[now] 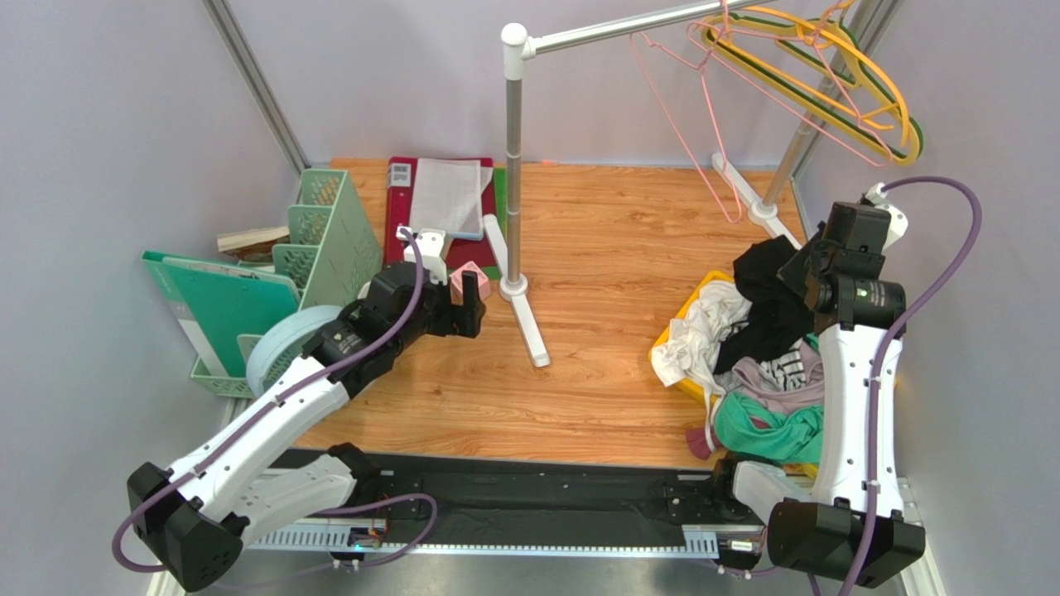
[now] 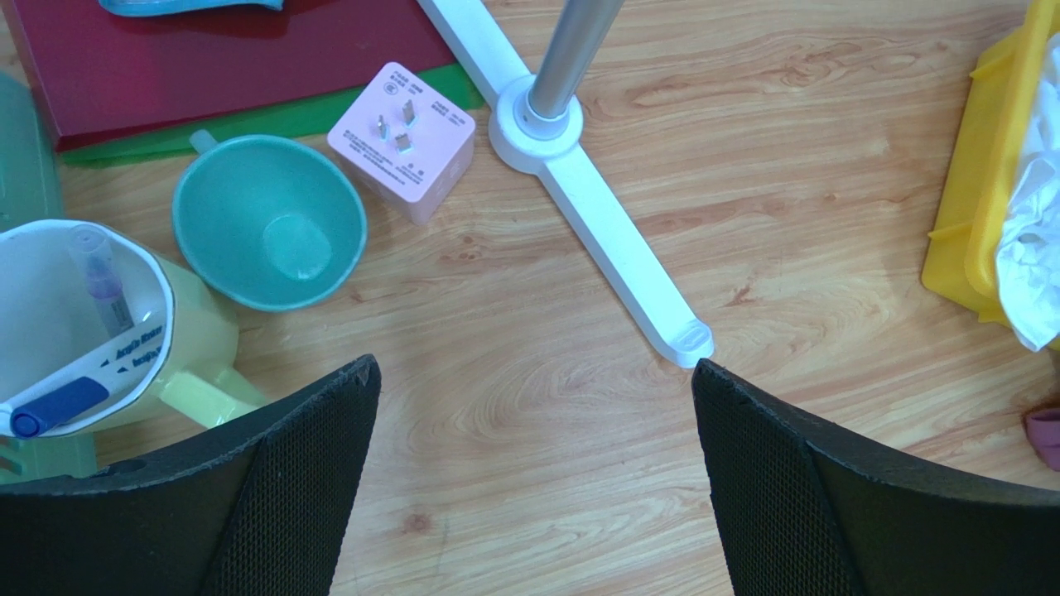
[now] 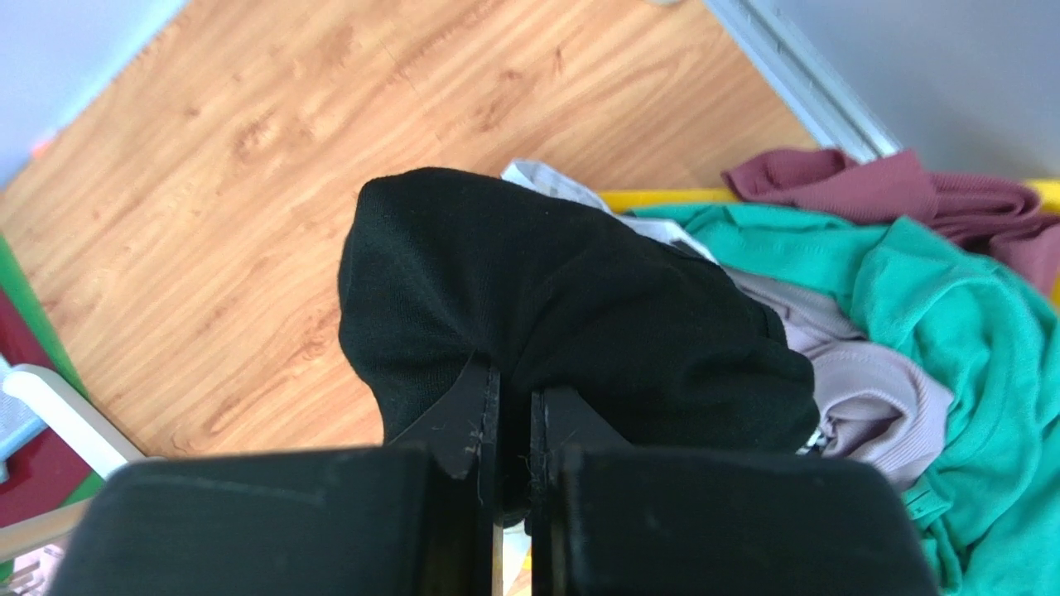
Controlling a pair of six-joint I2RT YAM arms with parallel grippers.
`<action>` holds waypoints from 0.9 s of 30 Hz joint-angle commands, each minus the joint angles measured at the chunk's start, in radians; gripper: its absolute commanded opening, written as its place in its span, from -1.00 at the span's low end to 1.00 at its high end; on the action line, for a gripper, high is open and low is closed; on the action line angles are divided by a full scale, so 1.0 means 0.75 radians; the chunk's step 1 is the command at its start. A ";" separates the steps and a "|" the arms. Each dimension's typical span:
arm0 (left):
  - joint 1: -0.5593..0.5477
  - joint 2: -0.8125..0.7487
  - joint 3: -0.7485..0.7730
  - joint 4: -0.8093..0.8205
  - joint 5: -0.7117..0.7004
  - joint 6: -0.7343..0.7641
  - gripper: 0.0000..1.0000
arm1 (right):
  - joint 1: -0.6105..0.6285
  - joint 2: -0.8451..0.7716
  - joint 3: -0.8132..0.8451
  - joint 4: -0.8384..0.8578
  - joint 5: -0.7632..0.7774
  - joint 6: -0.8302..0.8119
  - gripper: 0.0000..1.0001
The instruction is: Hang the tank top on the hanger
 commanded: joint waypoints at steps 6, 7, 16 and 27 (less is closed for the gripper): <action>0.014 -0.069 -0.016 0.043 -0.015 -0.005 0.98 | -0.004 -0.030 0.345 -0.022 0.187 -0.126 -1.00; 0.016 -0.065 -0.012 0.041 -0.013 -0.003 0.98 | -0.006 -0.028 0.367 -0.026 0.187 -0.126 -1.00; 0.026 -0.004 0.033 0.063 0.001 0.028 0.98 | 0.021 -0.122 0.346 -0.054 0.001 -0.031 -1.00; 0.028 0.052 0.123 0.029 -0.001 0.077 0.98 | 0.685 -0.277 -0.070 -0.107 0.256 0.169 -1.00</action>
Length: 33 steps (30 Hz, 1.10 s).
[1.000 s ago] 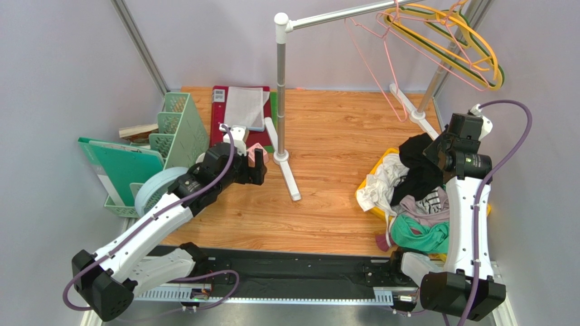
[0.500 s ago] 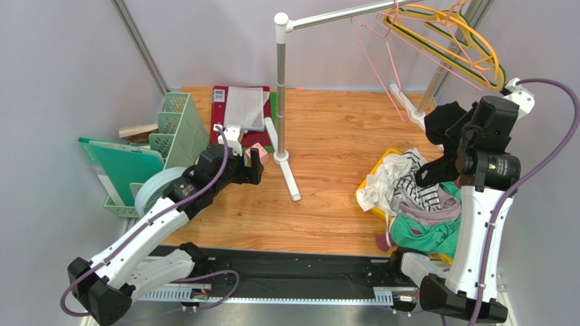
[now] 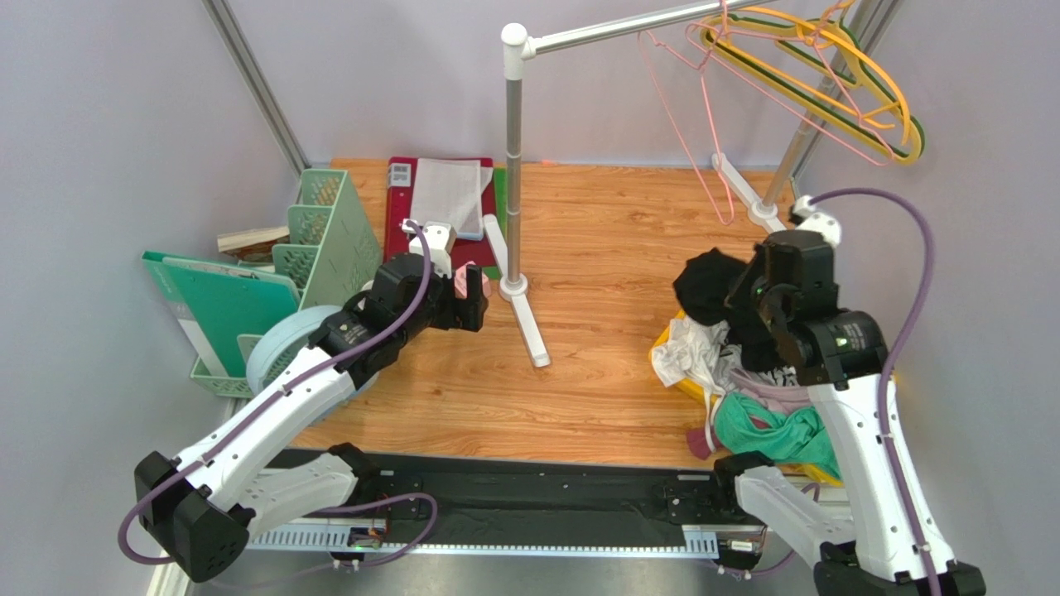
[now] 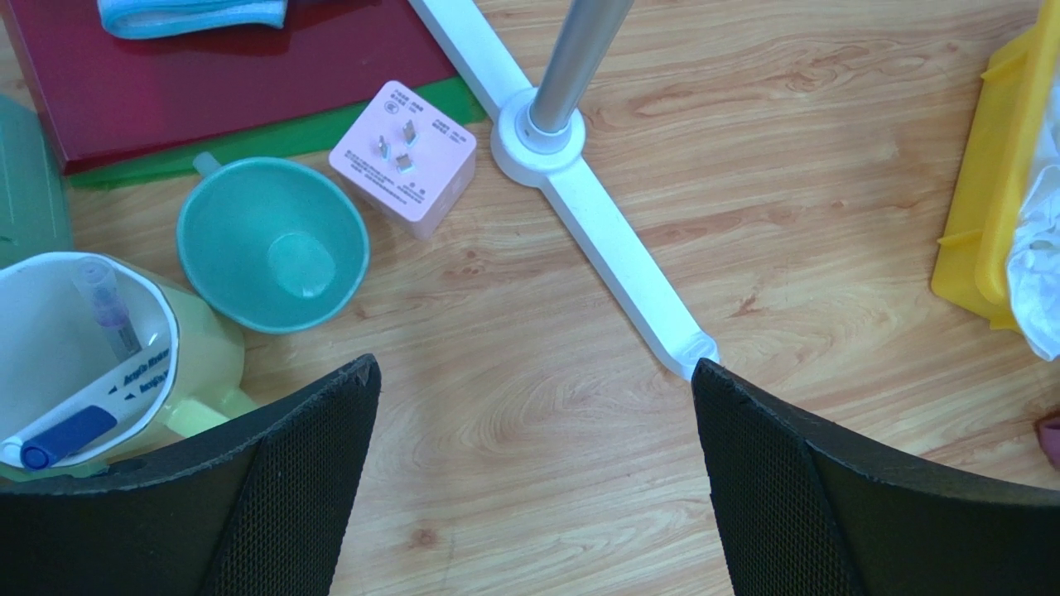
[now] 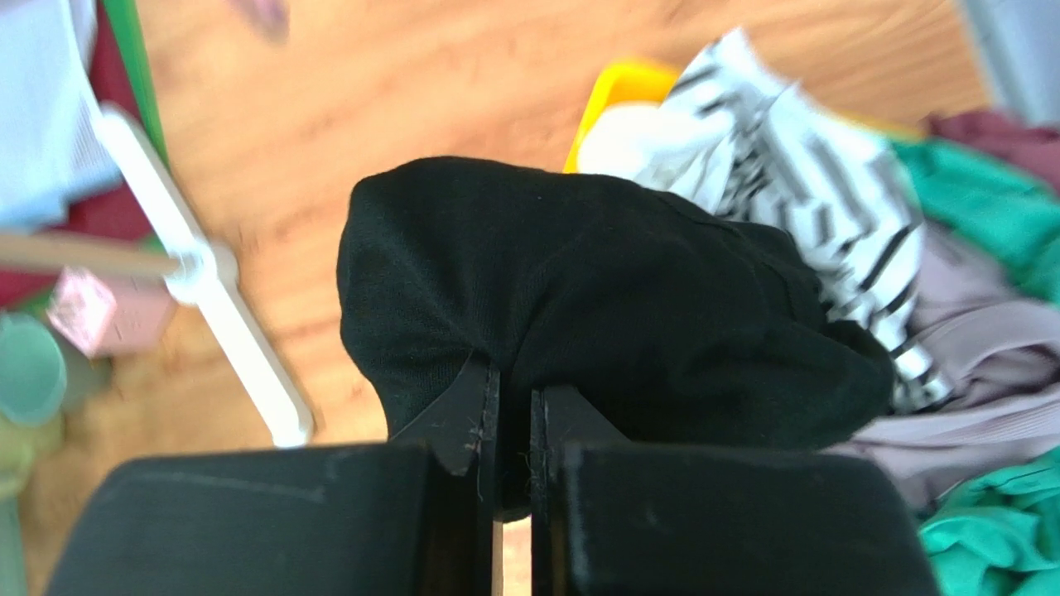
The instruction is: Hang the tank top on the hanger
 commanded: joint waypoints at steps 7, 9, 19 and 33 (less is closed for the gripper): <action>0.012 0.011 0.133 -0.052 -0.009 0.053 0.98 | 0.567 -0.110 -0.066 -0.038 0.278 0.218 -1.00; 0.014 0.017 0.170 -0.107 -0.021 0.047 0.98 | 0.723 -0.155 -0.054 -0.043 0.329 0.269 -1.00; 0.016 0.001 0.219 -0.181 -0.091 0.012 0.98 | 0.979 -0.008 0.008 0.080 0.208 0.114 -1.00; 0.018 -0.030 0.132 -0.111 -0.078 -0.141 0.98 | 1.210 0.407 0.345 0.514 -0.037 -0.201 -1.00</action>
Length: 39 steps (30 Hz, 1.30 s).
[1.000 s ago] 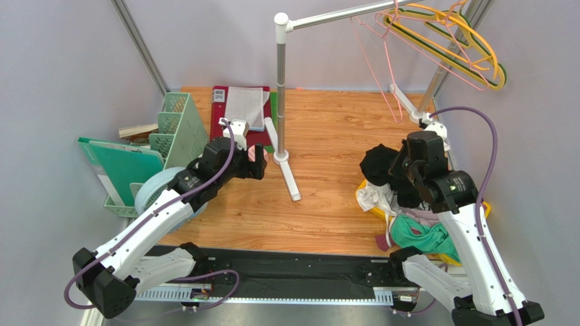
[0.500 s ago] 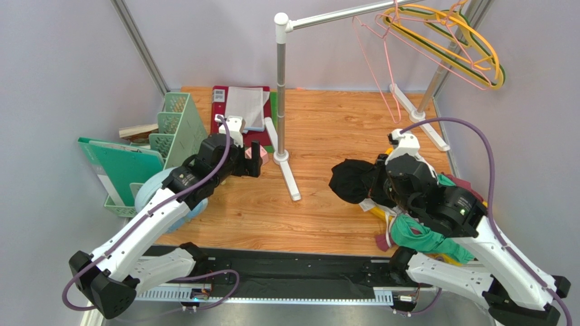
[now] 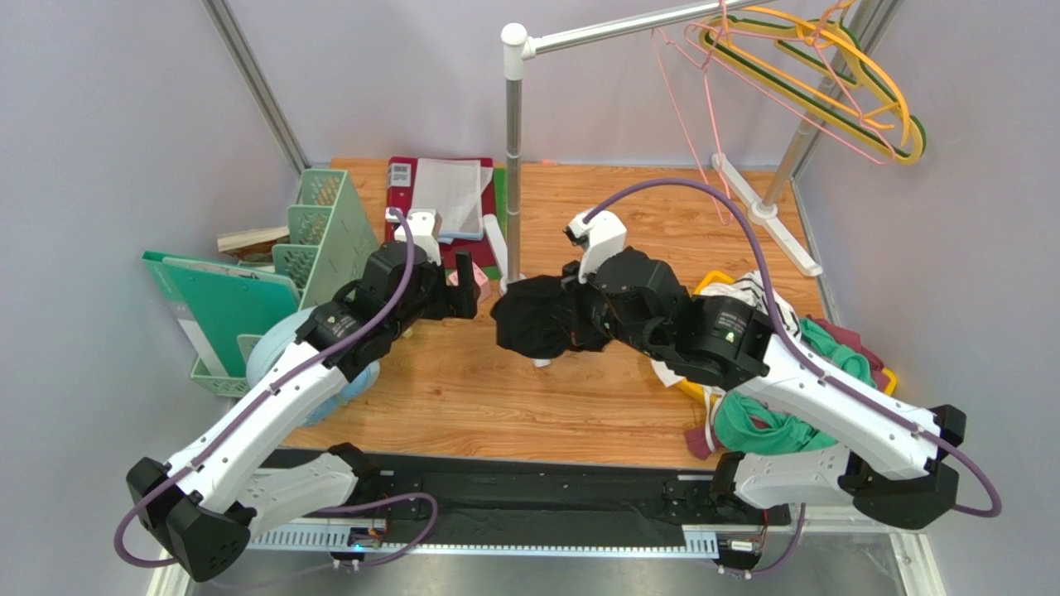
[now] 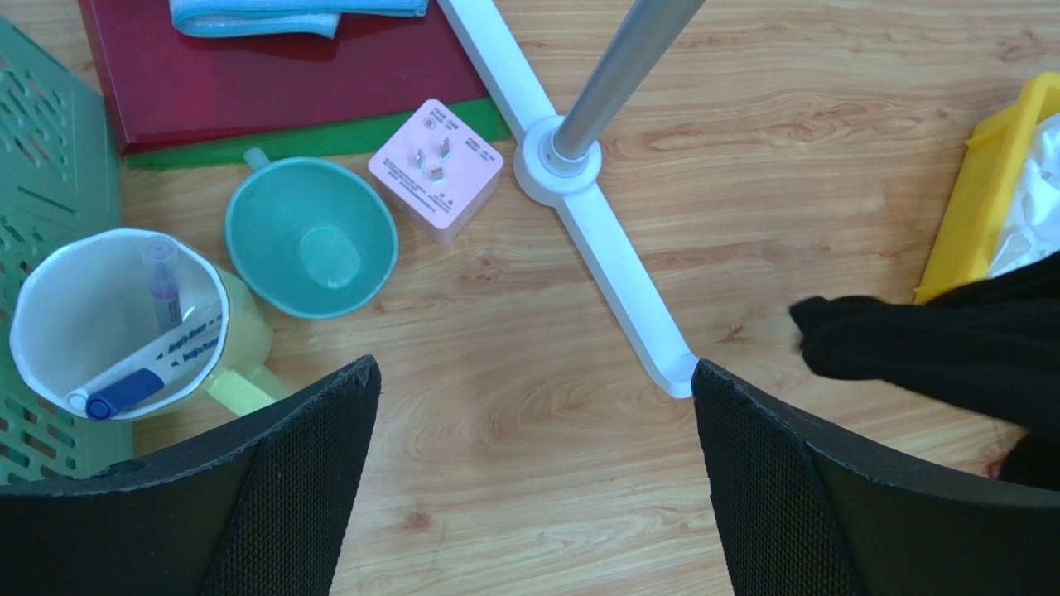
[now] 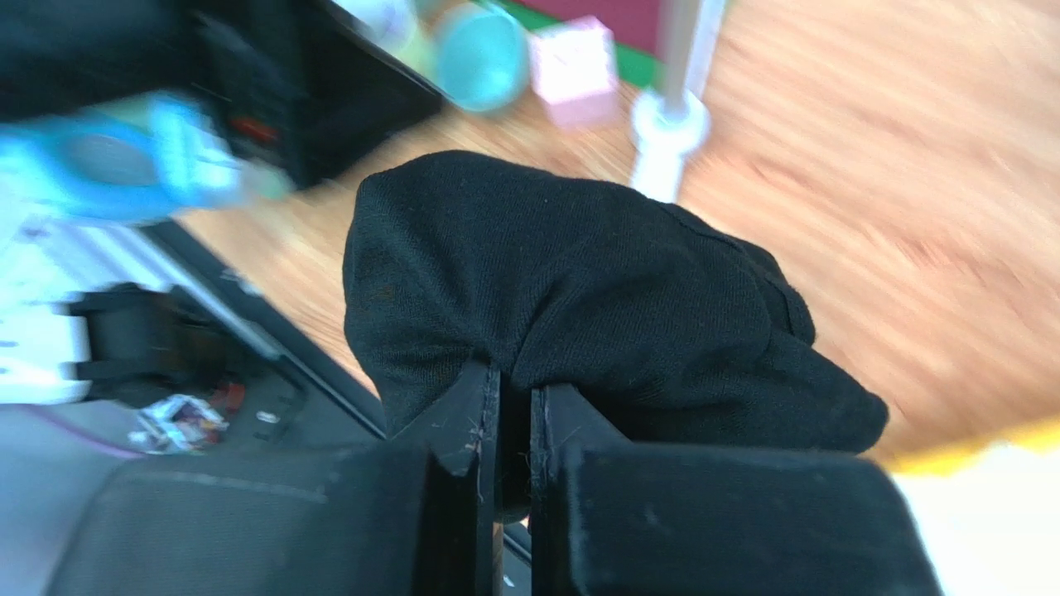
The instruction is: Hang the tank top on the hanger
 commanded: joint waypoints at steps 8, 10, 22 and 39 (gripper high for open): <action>0.009 -0.046 -0.046 0.043 0.025 -0.069 0.98 | 0.018 0.134 0.083 0.245 -0.238 -0.151 -1.00; 0.009 -0.048 -0.066 0.055 0.029 -0.073 0.98 | 0.002 0.136 -0.017 0.249 -0.244 -0.155 -1.00; 0.009 -0.044 -0.087 0.047 0.043 -0.032 0.98 | -0.053 0.236 -0.073 0.263 -0.348 -0.167 -1.00; 0.009 0.025 -0.078 -0.018 0.037 -0.008 0.93 | -0.215 0.060 -0.392 -0.015 -0.138 -0.065 -0.13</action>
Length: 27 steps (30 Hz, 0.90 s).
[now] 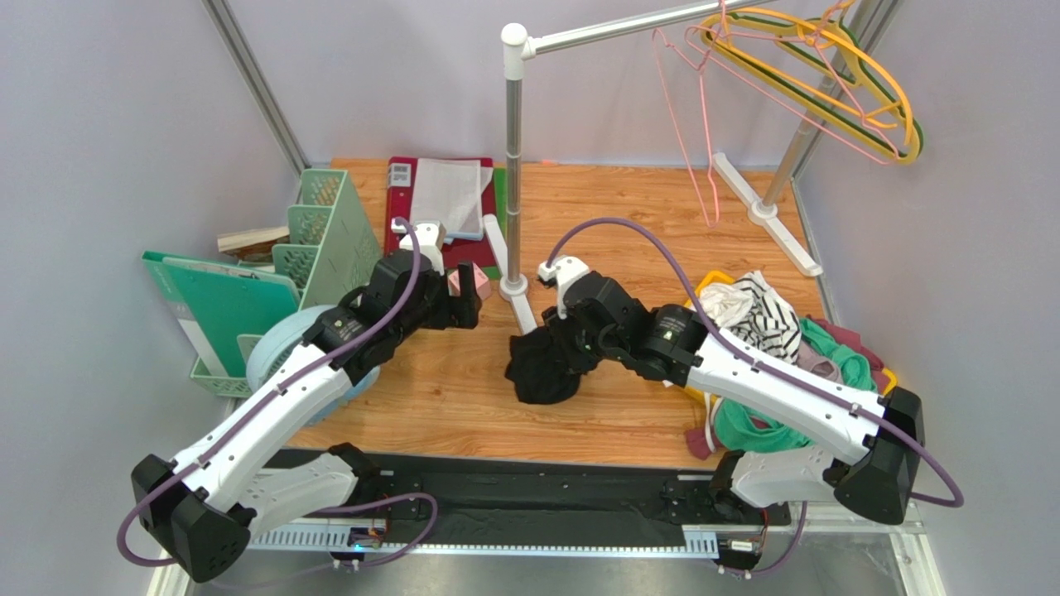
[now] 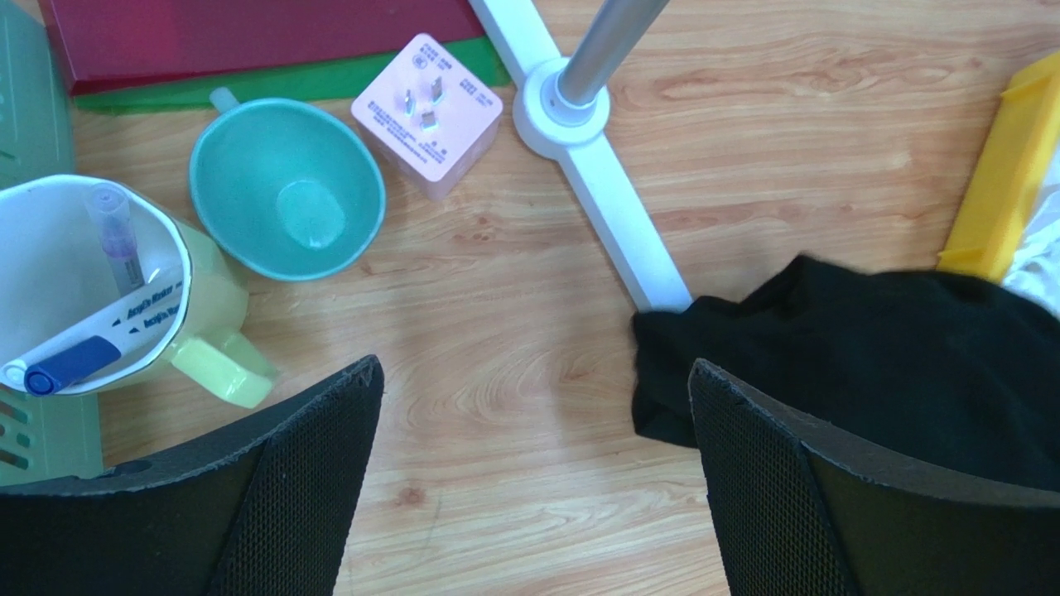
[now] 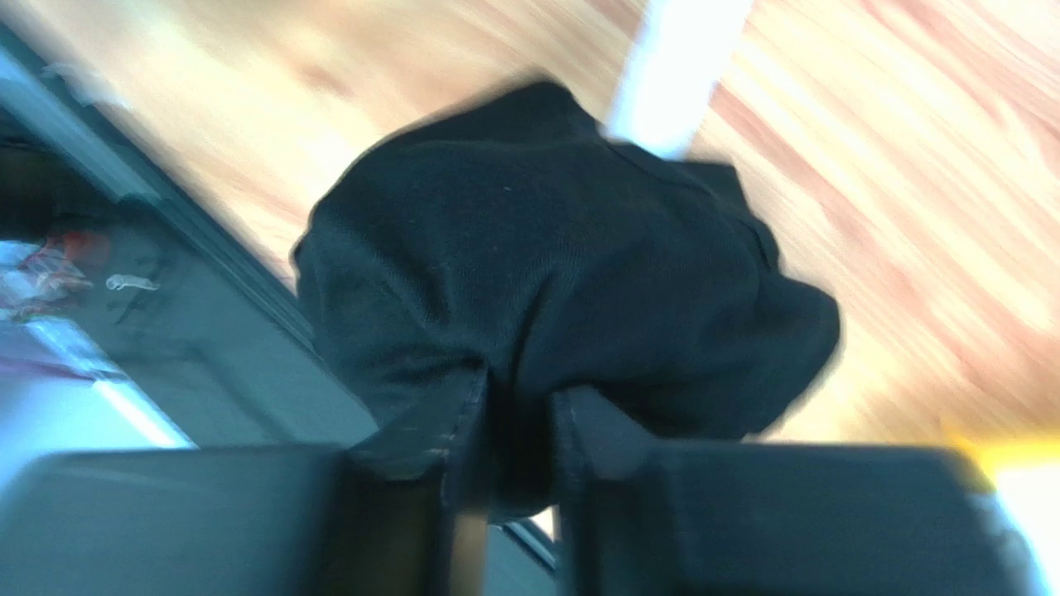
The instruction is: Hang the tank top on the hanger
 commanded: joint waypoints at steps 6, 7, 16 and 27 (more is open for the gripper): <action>0.005 0.040 0.018 -0.046 0.012 0.051 0.92 | -0.170 -0.184 -0.108 -0.202 0.236 0.075 0.64; 0.005 0.040 0.018 -0.044 0.017 0.057 0.92 | -0.168 -0.188 -0.102 -0.200 0.242 0.075 0.64; -0.017 0.027 0.037 -0.040 0.027 0.096 0.89 | -0.168 -0.206 -0.069 -0.189 0.246 0.150 0.58; -0.062 0.015 0.006 -0.007 0.072 0.038 0.87 | -0.190 -0.272 0.248 -0.357 0.332 0.049 0.58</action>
